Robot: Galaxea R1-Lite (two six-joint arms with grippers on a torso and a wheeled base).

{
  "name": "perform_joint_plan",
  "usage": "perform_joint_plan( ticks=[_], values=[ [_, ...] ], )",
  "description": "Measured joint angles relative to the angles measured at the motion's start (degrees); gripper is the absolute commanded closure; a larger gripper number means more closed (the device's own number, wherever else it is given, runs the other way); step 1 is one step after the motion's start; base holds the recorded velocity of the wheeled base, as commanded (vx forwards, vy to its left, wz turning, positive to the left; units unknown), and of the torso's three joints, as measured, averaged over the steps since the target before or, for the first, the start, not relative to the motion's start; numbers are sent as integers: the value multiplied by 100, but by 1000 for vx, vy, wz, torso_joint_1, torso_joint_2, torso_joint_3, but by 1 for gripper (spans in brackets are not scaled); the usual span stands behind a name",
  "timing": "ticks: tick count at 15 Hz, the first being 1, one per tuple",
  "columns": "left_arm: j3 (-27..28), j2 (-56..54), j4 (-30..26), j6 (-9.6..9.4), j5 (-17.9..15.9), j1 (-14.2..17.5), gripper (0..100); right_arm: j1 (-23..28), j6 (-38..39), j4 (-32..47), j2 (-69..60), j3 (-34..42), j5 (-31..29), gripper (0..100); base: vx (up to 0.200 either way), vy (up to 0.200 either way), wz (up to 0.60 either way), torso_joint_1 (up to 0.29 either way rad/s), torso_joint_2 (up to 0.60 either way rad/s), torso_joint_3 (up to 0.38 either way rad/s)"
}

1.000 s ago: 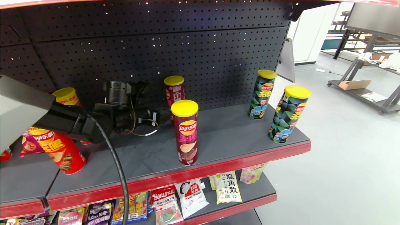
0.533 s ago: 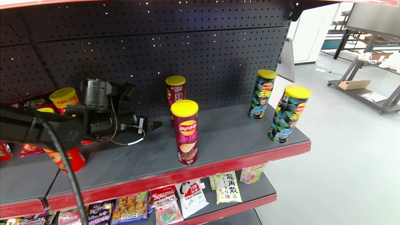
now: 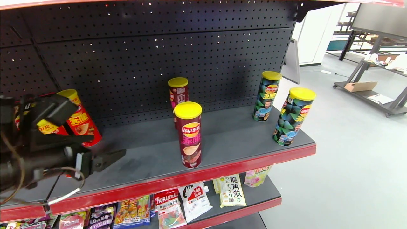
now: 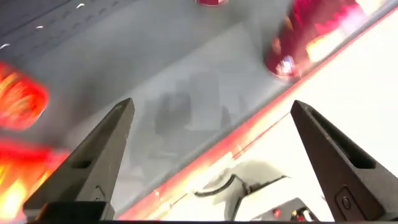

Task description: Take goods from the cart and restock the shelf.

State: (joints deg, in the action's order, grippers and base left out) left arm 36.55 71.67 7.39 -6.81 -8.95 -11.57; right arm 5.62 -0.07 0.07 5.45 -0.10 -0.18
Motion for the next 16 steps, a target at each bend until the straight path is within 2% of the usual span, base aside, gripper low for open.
perform_joint_plan(
  ticks=[2, 3, 5, 9, 12, 16],
  values=[
    [-364, -1023, -274, -21, 0, 429, 0, -2, 0, 2, 0, 0, 0, 0, 0, 0, 0, 0, 0, 0],
    [-485, -1453, -373, 30, -5, 656, 0, -2, 0, 2, 0, 0, 2, 0, 0, 0, 0, 0, 0, 0],
    [-712, -2231, -523, 121, -22, 877, 0, 0, 0, 2, 0, 0, 2, 0, 0, 0, 0, 0, 0, 0],
    [-1167, -3582, -670, 444, -29, 978, 0, 0, 0, 2, 0, 0, 0, 0, 0, 0, 0, 0, 0, 0],
    [-1491, -4648, -981, 505, 2, 989, 0, 2, -4, 2, 2, 0, 5, 0, 0, 0, 0, 0, 0, 0],
    [-1692, -6071, -2334, 514, 288, 1031, 0, -13, -46, 2, 9, 0, 26, 0, 0, 0, 0, 0, 0, 0]
  ],
)
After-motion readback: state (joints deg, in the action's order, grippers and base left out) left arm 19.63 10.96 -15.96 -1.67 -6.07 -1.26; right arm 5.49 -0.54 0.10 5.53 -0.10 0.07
